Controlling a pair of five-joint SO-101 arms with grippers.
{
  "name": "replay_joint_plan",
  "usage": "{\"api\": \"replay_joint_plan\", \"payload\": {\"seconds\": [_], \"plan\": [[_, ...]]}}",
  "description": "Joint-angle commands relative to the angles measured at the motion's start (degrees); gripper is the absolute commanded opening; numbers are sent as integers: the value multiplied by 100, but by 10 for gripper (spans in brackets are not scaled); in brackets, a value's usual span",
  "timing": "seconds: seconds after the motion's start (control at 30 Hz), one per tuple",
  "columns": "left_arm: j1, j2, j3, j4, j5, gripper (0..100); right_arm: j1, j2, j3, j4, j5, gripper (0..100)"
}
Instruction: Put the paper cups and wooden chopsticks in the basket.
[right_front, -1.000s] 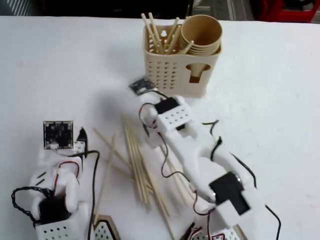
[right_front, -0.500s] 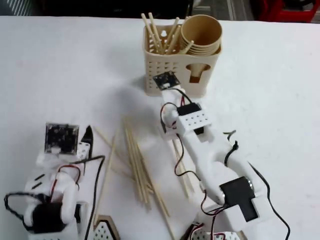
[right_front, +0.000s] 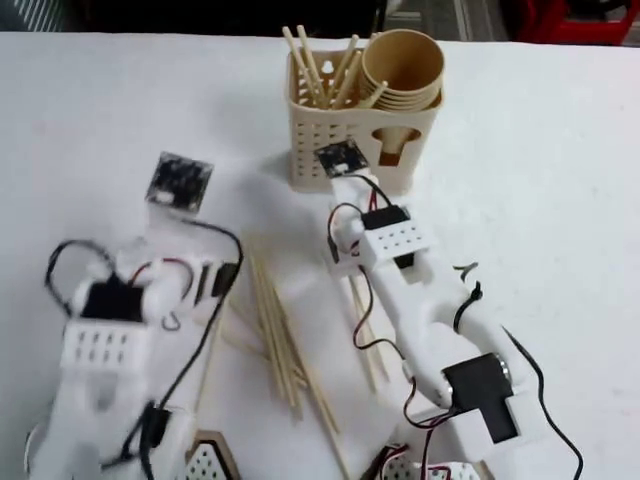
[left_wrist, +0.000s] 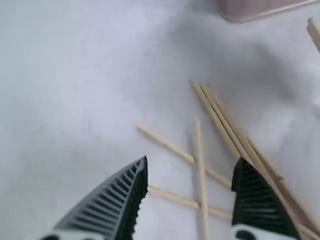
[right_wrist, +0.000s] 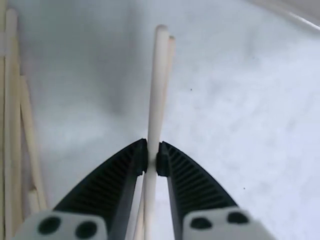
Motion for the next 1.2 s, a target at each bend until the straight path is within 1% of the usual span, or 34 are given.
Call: {"api": "replay_joint_plan", "payload": {"seconds": [0.0,0.17,0.27,0.43,0.63,0.73,0.83,0.9,1.17], "plan": [[259,1367,-642,26,237,288,48,-268,-35,-75,35,18],[620,2431,-1037,-18,721,290,48,-268,-35,-75,35,18],[857,2941,-1284,-62,800,287,48,-268,-35,-75,35,18],[1077,3714,-1582,-457,1099,286,48,-268,-35,-75,35,18],[1270,4637,-1908,-598,1125,284,57,-268,-35,-75,35,18],[1279,5095,-2101,-695,1125,233,57,-268,-35,-75,35,18],[1279,5358,-2321,-668,1125,176,66,-268,-35,-75,35,18],[1279,5420,-2400,-571,1125,157,119,-268,-35,-75,35,18],[1244,5411,-2365,-545,1125,151,171,-268,-35,-75,35,18]]}}
